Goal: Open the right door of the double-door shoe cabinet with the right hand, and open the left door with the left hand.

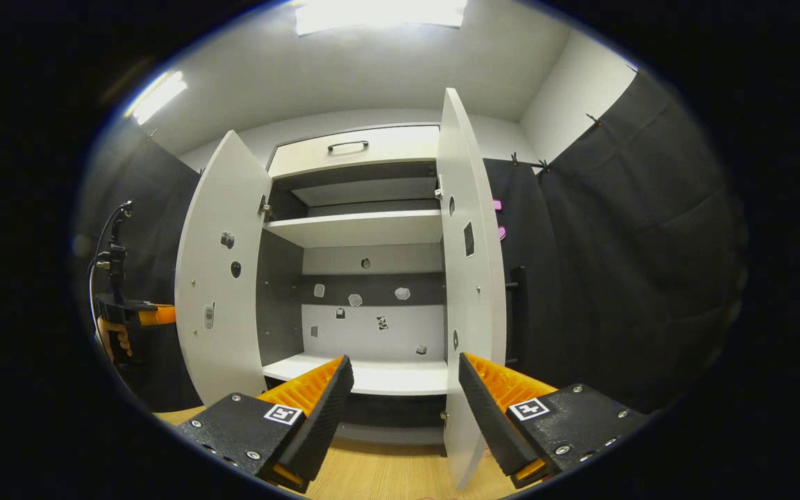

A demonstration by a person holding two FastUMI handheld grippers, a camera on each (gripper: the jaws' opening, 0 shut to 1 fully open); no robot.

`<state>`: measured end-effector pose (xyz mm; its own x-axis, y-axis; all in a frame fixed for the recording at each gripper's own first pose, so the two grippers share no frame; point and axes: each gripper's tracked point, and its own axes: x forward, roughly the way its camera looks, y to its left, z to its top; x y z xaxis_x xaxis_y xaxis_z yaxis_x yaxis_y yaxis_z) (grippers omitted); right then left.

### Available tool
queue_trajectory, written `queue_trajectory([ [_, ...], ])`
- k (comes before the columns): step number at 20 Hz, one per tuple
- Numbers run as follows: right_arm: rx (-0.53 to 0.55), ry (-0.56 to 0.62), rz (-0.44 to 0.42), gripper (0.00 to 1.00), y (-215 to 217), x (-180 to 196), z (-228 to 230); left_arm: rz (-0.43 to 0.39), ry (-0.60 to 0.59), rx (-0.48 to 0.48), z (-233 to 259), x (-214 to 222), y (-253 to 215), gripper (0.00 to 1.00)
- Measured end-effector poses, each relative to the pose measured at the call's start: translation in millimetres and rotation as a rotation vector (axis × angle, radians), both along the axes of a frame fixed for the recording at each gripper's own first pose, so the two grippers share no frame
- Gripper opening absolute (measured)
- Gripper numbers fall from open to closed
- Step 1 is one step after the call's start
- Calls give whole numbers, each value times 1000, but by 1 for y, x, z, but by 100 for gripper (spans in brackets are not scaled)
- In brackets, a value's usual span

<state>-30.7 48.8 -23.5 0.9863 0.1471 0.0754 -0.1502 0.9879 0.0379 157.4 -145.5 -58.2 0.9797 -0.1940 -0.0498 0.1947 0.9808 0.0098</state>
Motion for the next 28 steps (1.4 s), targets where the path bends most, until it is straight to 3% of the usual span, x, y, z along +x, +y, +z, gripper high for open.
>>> queue_trajectory([
  [5, -9, 6, 16, 92, 14, 8, -2, 26, 30, -21, -8, -5, 12, 7],
  [7, -13, 15, 20, 92, 18, 12, -5, -10, 39, -85, -6, -10, 6, 7],
  [9, -11, 28, 33, 93, 26, 16, -9, -12, 42, -84, -8, -14, 9, 7],
  [16, -20, 41, 28, 93, 23, 32, 1, 84, 56, -63, -5, -43, 30, 7],
  [19, -11, 31, 9, 93, 15, 36, 19, 178, 55, -41, 3, -59, 48, 9],
  [21, -8, 21, -12, 93, 5, 35, 30, 192, 44, -45, 13, -66, 46, 32],
  [22, -7, 15, -19, 93, 1, 34, 36, 186, 43, -47, 16, -71, 44, 55],
  [23, -5, 11, -26, 93, -4, 32, 41, 178, 45, -49, 18, -73, 40, 53],
  [24, -1, 6, -38, 93, -11, 31, 45, 166, 41, -52, 23, -78, 36, 67],
  [27, -7, 2, -68, 92, -27, 29, 53, 190, 43, -73, 32, -85, 36, 89],
  [28, -6, 5, -65, 92, -28, 28, 55, 201, 47, -79, 34, -85, 35, 92],
])
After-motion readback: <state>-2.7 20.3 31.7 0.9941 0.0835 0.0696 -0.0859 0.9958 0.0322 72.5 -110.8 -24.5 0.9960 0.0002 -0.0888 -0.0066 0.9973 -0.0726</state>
